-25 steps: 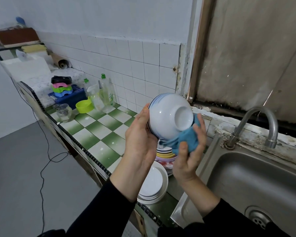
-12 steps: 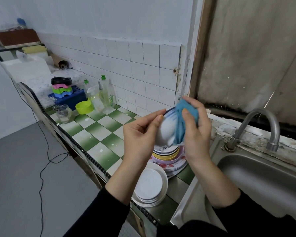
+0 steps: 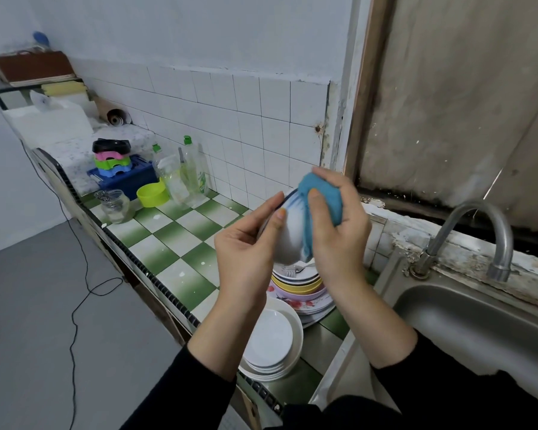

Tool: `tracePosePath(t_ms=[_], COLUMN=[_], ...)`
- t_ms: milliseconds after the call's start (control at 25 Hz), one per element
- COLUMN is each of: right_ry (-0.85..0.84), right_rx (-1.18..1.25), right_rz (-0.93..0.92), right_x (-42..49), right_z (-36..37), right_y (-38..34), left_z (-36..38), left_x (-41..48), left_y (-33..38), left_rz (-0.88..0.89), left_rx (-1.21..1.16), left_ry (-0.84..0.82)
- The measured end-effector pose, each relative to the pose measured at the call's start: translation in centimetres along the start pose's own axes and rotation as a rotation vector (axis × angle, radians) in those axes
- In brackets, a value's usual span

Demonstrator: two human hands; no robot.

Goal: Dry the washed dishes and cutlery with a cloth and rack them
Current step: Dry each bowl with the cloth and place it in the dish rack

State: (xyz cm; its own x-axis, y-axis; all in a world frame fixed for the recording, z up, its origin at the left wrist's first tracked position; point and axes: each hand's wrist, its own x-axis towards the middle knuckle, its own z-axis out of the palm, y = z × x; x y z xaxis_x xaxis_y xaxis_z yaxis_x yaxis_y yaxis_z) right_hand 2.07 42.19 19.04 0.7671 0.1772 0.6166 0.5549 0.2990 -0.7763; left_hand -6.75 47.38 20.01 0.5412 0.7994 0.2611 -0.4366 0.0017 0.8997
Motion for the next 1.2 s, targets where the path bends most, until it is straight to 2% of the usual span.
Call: tracePosePath(t_ms=[80, 120, 240, 280, 360, 520, 680, 840, 920, 1040, 1120, 1200], right_ry=[-0.152, -0.189, -0.148, -0.148, -0.176, -0.299, -0.304, -0.310, -0.268, -0.153, -0.074, 0.011], right_rx=[-0.088, -0.088, 0.024, -0.013, -0.122, -0.246, -0.276, -0.251, -0.197, 0.025, 0.216, 0.405], right_rz=[-0.253, -0.248, 0.175, 0.230, 0.112, -0.288, -0.425, -0.582, -0.548, -0.397, -0.219, 0.034], right_x=[-0.6, 0.0, 2.9, 3.3, 2.5, -0.7, -2.5, -4.8, -5.9, -6.7, -6.6, -5.9], right_z=[-0.4, -0.6, -0.4, -0.2, -0.1, -1.0, -1.6, -1.9, -1.6, -1.2, -1.3, -1.4], right_y=[0.3, 0.4, 0.3, 0.2, 0.0, 0.7, 1.9, 3.7, 4.3, 3.9, 3.0, 1.6], left_z=[-0.4, -0.5, 0.2, 0.6, 0.9, 0.3, 0.3, 0.2, 0.5, 0.7, 0.2, -0.8], left_x=[0.2, 0.1, -0.7, -1.0, -1.2, -1.0, -1.3, -1.3, -1.3, -1.3, -1.2, -1.0], left_y=[0.3, 0.4, 0.0, -0.2, -0.4, -0.4, -0.1, 1.3, 2.1, 2.5, 2.5, 2.5], left_rz=[0.017, 0.013, -0.067, -0.098, -0.132, -0.174, -0.220, -0.189, -0.169, -0.161, -0.175, -0.186], left_rx=[0.007, 0.007, -0.038, -0.061, -0.099, -0.111, -0.133, -0.250, -0.329, -0.374, -0.392, -0.395], left_ry=[0.020, 0.025, 0.034, 0.047, 0.090, 0.138, 0.164, 0.201, 0.193, 0.121, 0.068, 0.020])
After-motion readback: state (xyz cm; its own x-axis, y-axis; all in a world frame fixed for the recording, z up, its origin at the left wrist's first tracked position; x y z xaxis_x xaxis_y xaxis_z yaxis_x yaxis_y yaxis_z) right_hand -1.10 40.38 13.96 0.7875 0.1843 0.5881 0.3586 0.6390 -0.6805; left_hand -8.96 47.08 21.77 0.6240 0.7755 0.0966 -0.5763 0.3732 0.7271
